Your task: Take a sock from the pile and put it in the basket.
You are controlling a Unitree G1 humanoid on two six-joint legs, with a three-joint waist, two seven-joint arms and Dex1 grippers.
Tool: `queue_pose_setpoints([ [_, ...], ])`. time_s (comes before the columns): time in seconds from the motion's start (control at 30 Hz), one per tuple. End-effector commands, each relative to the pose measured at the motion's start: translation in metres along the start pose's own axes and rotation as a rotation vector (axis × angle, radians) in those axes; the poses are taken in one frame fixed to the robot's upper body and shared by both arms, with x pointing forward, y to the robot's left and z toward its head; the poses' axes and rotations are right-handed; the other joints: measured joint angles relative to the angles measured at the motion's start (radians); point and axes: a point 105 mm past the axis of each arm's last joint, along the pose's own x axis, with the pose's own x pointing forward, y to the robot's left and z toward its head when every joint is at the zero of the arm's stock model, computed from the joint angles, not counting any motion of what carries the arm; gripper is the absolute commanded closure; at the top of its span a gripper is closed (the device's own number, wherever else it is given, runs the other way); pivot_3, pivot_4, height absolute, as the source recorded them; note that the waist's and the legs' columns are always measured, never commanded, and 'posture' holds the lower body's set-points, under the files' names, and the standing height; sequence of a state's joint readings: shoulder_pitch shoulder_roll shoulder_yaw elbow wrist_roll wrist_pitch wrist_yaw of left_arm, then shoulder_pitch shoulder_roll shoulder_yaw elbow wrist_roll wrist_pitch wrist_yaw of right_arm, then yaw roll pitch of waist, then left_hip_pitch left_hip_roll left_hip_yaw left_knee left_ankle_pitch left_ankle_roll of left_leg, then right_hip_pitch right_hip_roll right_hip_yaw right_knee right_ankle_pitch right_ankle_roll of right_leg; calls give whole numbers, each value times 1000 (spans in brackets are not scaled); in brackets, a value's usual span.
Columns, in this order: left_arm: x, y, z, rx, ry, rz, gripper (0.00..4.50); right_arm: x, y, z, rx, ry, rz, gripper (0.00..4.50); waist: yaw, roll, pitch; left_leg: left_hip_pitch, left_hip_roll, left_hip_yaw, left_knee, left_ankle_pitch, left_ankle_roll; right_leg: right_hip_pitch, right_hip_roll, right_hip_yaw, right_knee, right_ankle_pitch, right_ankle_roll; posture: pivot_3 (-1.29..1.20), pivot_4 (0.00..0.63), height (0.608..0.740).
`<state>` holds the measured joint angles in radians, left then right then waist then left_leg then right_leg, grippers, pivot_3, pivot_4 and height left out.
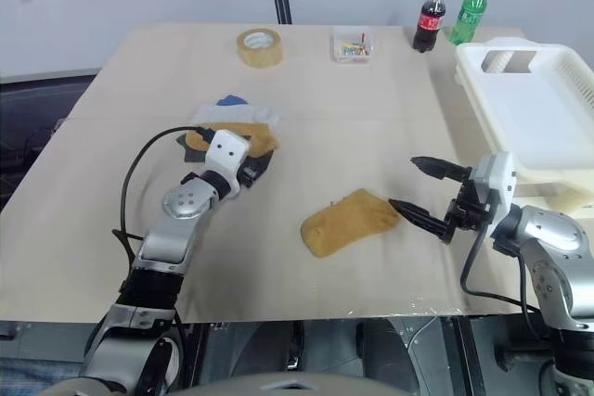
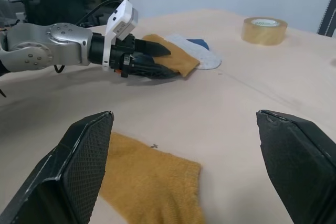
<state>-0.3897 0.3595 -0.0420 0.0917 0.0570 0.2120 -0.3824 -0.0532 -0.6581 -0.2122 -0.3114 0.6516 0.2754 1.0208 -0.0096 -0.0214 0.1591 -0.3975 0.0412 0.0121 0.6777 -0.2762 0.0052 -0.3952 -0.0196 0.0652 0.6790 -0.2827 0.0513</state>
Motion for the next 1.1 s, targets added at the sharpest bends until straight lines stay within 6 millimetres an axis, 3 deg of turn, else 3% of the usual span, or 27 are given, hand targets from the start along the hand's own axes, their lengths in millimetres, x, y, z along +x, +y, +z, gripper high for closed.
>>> queue_pose_setpoints([
  [0.03, 3, 4, 17, 18, -58, 21, 2362, -1, -2, 7, -37, -22, -9, 0, 0, 0, 0, 0, 0, 0, 0, 0, 0, 0, 0, 0, 0, 0, 0, 0, 150, 740],
  [0.17, 4, 5, 17, 10, -59, 27, 4284, -1, -2, 5, -39, -20, -11, 0, 0, 0, 0, 0, 0, 0, 0, 0, 0, 0, 0, 0, 0, 0, 0, 0, 150, 740],
  [0.2, 4, 5, 17, 12, -58, 28, 4473, -1, -2, 5, -39, -20, -11, 0, 0, 0, 0, 0, 0, 0, 0, 0, 0, 0, 0, 0, 0, 0, 0, 0, 150, 740],
  [0.43, 9, 2, 21, 6, -62, 34, 4473, 0, -3, 3, -39, -21, -18, 0, -1, 0, 0, 0, 0, 0, 0, 0, 0, 0, 0, 0, 0, 0, 0, 0, 150, 740],
  [0.67, 31, -27, 46, -126, -115, -12, 4473, 3, -2, 1, -36, -27, -19, 0, 6, 0, 0, 0, 0, 0, 1, 0, 0, 0, 0, 0, 0, 0, 0, 0, 150, 740],
  [0.8, 52, -52, 65, -165, -125, -84, 4473, 4, -3, 2, -39, -32, -28, 0, 8, 0, 0, -1, -1, 1, 2, 0, 0, 0, 0, -1, 0, 0, 0, 0, 150, 740],
  [0.97, 76, -113, 78, -157, -95, -247, 4473, 4, -4, 3, -47, -36, -33, 0, 7, 0, 0, -1, -1, 4, 2, 0, 0, 0, 1, 0, 0, 0, 1, 0, 150, 740],
  [1.1, 84, -143, 94, -239, -102, -296, 4473, 3, -6, 4, -56, -37, -47, 0, 5, 0, 0, -2, -1, 4, 2, 0, 0, 0, 1, 0, -1, 0, 1, 0, 150, 740],
])
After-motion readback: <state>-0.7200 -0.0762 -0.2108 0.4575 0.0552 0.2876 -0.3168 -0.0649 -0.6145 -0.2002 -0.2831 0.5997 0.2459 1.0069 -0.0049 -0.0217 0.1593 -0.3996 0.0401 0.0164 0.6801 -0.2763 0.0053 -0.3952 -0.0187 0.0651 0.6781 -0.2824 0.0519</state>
